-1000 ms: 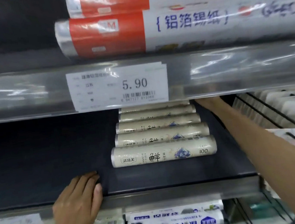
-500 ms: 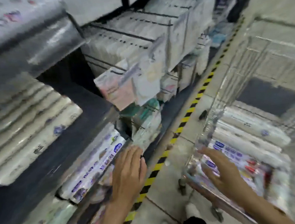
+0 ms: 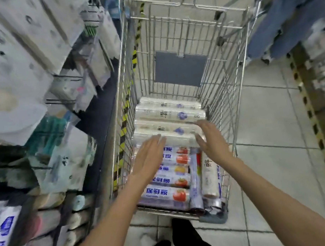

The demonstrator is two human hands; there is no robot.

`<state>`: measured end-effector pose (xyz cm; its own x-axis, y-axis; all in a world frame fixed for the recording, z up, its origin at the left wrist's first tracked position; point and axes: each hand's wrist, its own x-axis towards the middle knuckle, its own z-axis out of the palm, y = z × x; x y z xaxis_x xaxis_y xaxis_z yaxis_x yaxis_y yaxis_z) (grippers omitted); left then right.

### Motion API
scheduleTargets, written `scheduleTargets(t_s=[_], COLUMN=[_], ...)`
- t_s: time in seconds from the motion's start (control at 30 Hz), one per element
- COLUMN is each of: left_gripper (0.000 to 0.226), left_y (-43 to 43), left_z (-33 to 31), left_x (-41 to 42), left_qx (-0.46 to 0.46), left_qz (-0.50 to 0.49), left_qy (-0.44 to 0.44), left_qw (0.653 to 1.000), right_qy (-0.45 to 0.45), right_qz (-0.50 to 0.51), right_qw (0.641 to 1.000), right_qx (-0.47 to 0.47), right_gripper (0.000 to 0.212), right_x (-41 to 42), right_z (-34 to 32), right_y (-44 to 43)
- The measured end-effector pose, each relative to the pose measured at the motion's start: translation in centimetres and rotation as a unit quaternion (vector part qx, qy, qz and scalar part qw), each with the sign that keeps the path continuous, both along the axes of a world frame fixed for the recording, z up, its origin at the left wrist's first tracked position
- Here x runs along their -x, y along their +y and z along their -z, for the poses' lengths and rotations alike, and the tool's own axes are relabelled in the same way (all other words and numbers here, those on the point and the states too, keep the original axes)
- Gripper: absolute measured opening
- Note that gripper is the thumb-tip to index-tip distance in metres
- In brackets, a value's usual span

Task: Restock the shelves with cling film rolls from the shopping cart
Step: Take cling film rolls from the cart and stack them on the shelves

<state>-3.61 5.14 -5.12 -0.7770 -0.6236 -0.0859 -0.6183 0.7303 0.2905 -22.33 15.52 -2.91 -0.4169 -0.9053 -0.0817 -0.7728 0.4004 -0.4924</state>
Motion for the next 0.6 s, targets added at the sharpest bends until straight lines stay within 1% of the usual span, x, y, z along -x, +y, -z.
scheduleTargets(t_s=[0.03, 0.07, 0.13, 0.2, 0.27, 0.33, 0.37, 0.4, 0.5, 0.57, 0.6], left_gripper=[0.042, 0.044, 0.059, 0.065, 0.062, 0.057, 0.056, 0.056, 0.061, 0.059, 0.058], left_y=[-0.5, -1.0, -1.9, -2.6, -2.9, -3.2, -3.3, -3.5, -4.0, -3.9, -3.8], left_z=[0.6, 1.4, 2.9, 3.8, 4.4, 4.3, 4.2, 4.2, 3.6, 1.4, -0.1], left_x=[1.5, 2.6, 3.4, 3.8, 4.0, 3.9, 3.7, 3.3, 1.5, -0.2, -1.3], left_qx=[-0.046, -0.052, -0.015, 0.025, 0.060, 0.093, 0.092, 0.084, 0.039, 0.011, 0.001], left_qz=[-0.016, -0.026, -0.021, -0.004, 0.007, 0.024, 0.021, 0.012, -0.012, -0.019, -0.048], left_qy=[-0.003, -0.031, -0.085, -0.121, -0.115, -0.122, -0.132, -0.135, -0.146, -0.140, -0.114], left_qw=[0.999, 0.998, 0.996, 0.992, 0.992, 0.988, 0.987, 0.987, 0.988, 0.990, 0.992], right_qy=[0.015, 0.031, 0.060, 0.076, 0.101, 0.142, 0.147, 0.138, 0.056, 0.011, -0.014], right_qz=[-0.016, -0.035, -0.080, -0.115, -0.133, -0.150, -0.159, -0.167, -0.166, -0.150, -0.144], right_qw=[1.000, 0.998, 0.994, 0.988, 0.982, 0.972, 0.968, 0.966, 0.969, 0.975, 0.978], right_qx=[-0.014, -0.029, -0.049, -0.063, -0.087, -0.113, -0.127, -0.142, -0.174, -0.164, -0.149], right_gripper=[0.042, 0.045, 0.050, 0.056, 0.060, 0.056, 0.053, 0.052, 0.058, 0.058, 0.055], right_x=[1.0, 1.9, 3.0, 3.6, 3.7, 4.0, 4.2, 4.4, 5.0, 5.5, 5.6], right_z=[0.6, 1.2, 2.3, 3.2, 3.8, 4.0, 4.0, 3.8, 2.1, -0.5, -2.1], right_y=[-1.6, -3.3, -6.6, -9.2, -10.9, -11.9, -12.2, -12.4, -12.4, -12.1, -11.8])
